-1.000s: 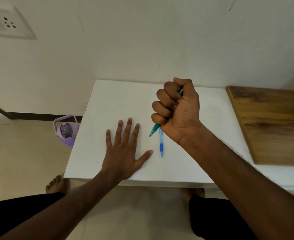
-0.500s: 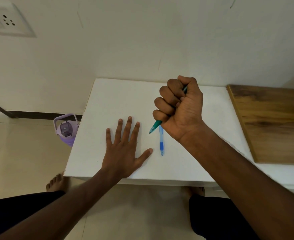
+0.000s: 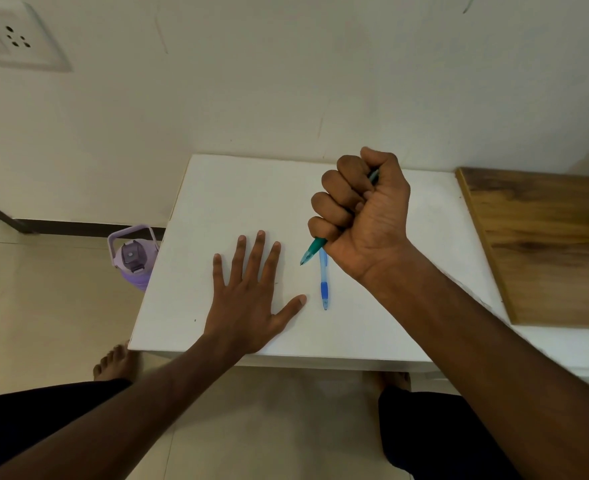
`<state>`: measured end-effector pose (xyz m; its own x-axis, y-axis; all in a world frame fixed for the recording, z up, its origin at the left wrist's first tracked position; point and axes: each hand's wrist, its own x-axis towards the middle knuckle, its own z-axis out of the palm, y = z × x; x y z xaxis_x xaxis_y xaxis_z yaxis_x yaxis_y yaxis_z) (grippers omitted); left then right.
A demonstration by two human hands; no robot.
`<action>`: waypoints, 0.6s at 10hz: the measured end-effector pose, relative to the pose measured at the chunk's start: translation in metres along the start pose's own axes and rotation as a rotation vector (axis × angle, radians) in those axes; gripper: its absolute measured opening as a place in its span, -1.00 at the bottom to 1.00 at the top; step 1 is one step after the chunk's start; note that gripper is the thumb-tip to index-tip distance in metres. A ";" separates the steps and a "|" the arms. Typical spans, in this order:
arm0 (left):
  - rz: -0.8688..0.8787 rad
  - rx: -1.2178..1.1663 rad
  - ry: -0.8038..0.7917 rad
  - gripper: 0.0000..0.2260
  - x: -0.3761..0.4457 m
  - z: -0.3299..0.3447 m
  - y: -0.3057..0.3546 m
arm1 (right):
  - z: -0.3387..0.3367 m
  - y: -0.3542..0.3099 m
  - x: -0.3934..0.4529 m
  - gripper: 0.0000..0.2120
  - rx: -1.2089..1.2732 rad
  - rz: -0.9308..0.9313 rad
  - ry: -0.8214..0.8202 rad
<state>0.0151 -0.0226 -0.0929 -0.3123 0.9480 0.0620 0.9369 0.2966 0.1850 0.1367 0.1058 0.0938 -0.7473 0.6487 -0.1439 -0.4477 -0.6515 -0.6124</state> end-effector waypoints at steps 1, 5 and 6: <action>0.004 -0.001 0.005 -0.10 0.000 0.000 0.000 | 0.000 0.000 0.000 -0.54 -0.008 -0.002 -0.011; -0.004 0.002 0.000 -0.10 0.000 0.000 0.000 | -0.001 -0.001 0.001 -0.50 0.001 0.018 -0.047; -0.003 0.000 0.000 -0.10 0.000 0.000 0.000 | 0.001 0.000 0.002 -0.56 -0.030 0.008 -0.033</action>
<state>0.0151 -0.0225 -0.0931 -0.3151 0.9471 0.0611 0.9359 0.2994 0.1856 0.1353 0.1066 0.0944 -0.7666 0.6302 -0.1232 -0.4274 -0.6440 -0.6346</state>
